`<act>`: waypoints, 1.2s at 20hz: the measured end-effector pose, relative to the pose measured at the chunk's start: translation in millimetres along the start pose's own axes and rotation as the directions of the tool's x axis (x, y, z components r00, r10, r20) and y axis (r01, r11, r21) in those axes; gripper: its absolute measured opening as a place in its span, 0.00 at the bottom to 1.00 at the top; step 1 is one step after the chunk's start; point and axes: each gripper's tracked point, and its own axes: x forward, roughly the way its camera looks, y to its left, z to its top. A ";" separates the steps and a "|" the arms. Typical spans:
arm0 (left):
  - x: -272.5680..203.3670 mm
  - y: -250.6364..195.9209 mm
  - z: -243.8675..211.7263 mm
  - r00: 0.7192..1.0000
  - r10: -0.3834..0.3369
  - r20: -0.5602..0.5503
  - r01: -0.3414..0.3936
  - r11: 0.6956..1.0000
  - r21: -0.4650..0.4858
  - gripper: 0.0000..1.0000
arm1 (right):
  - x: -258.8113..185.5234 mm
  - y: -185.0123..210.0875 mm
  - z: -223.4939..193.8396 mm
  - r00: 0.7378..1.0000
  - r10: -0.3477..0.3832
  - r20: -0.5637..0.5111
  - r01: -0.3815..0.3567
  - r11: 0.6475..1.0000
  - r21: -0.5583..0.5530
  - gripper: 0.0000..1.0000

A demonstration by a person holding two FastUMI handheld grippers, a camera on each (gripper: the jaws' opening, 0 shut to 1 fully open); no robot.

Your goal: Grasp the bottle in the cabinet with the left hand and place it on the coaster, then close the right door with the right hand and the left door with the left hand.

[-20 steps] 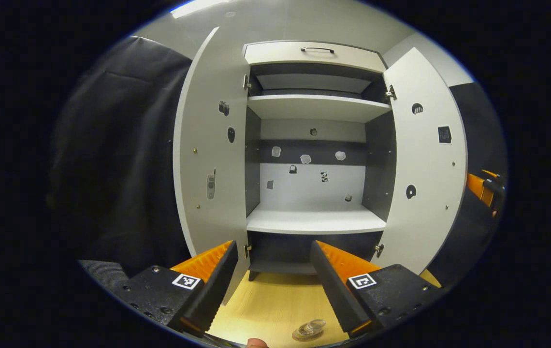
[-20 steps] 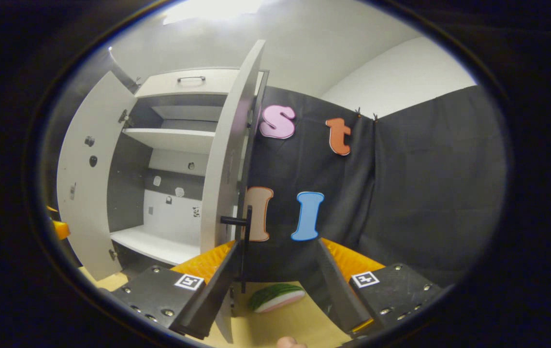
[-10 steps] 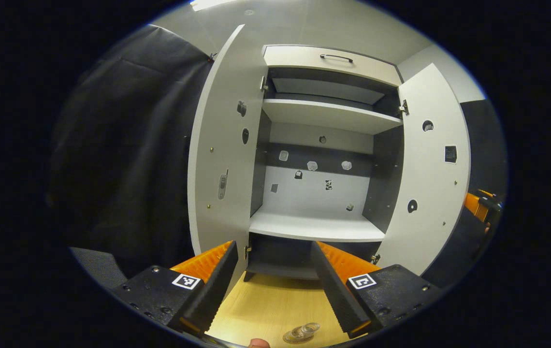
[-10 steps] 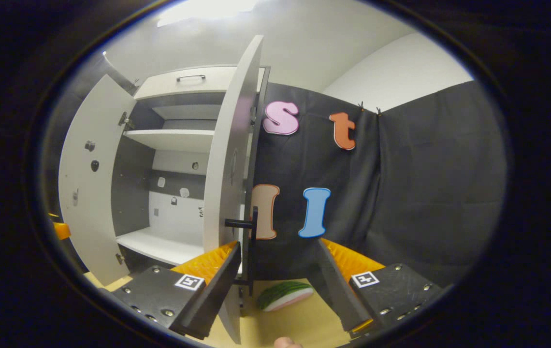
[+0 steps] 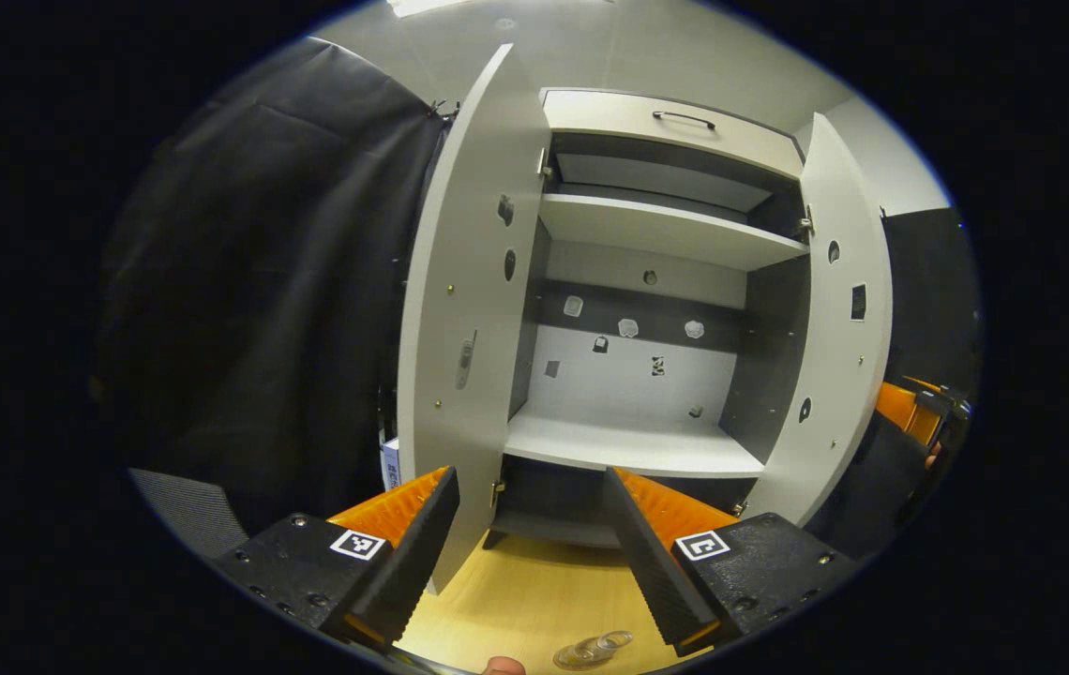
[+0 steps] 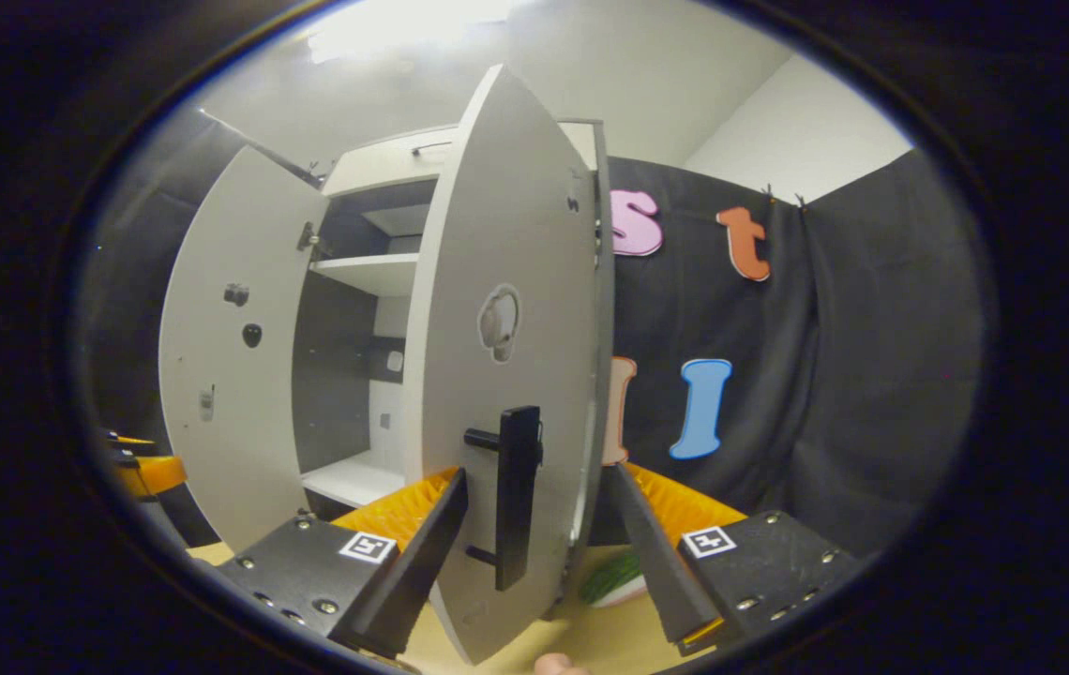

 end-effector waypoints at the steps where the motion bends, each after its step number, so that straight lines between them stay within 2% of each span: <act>1: -0.5 4.6 0.7 1.000 0.010 0.001 -0.010 1.000 -0.004 0.96 | 6.1 8.6 -1.0 1.000 0.014 0.001 -0.014 1.000 -0.003 0.92; 3: -2.4 12.7 1.5 1.000 0.026 0.004 -0.026 1.000 -0.010 0.96 | 12.8 22.3 -0.2 0.999 0.054 0.005 -0.054 0.999 -0.001 0.92; 4: -3.1 15.9 2.5 0.999 0.034 0.006 -0.034 0.999 -0.009 0.96 | 16.0 35.0 2.6 0.996 0.086 0.011 -0.086 0.996 0.009 0.95; 5: -2.0 19.1 4.3 0.999 0.043 0.008 -0.043 0.999 -0.006 0.96 | 22.2 54.0 5.7 0.993 0.113 0.017 -0.113 0.993 0.022 0.92; 6: -1.4 21.7 5.2 0.999 0.050 0.012 -0.050 0.999 -0.002 0.96 | 24.1 63.0 8.6 0.992 0.126 0.025 -0.127 0.991 0.030 0.95; 7: -1.3 23.4 7.6 0.998 0.055 0.017 -0.055 0.998 0.002 0.96 | 26.1 69.7 11.1 0.990 0.138 0.033 -0.139 0.990 0.036 0.93; 10: -3.4 27.1 11.4 0.998 0.064 0.030 -0.064 0.998 0.010 0.96 | 29.8 86.6 15.6 0.985 0.167 0.046 -0.169 0.984 0.059 0.95; 13: -4.1 29.7 14.2 0.997 0.071 0.039 -0.071 0.997 0.019 0.96 | 31.9 95.3 15.5 0.982 0.185 0.045 -0.188 0.980 0.066 0.98; 14: -2.7 30.2 15.2 0.997 0.071 0.038 -0.072 0.997 0.021 0.96 | 32.2 96.4 16.0 0.981 0.188 0.045 -0.191 0.980 0.065 0.92; 20: -4.4 33.2 16.5 0.996 0.076 0.043 -0.077 0.997 0.017 0.96 | 31.0 100.6 18.4 0.980 0.195 0.048 -0.198 0.978 0.060 0.95; 21: -4.8 33.9 16.7 0.996 0.078 0.043 -0.079 0.997 0.017 0.93 | 30.0 100.3 18.5 0.980 0.196 0.047 -0.198 0.978 0.059 0.95; 22: -5.1 34.9 16.8 0.996 0.080 0.045 -0.081 0.997 0.017 0.96 | 29.7 101.4 19.2 0.979 0.197 0.047 -0.199 0.978 0.058 0.95; 24: -5.4 36.5 17.5 0.996 0.082 0.045 -0.083 0.996 0.018 0.96 | 30.4 104.0 18.6 0.978 0.201 0.047 -0.204 0.977 0.060 0.95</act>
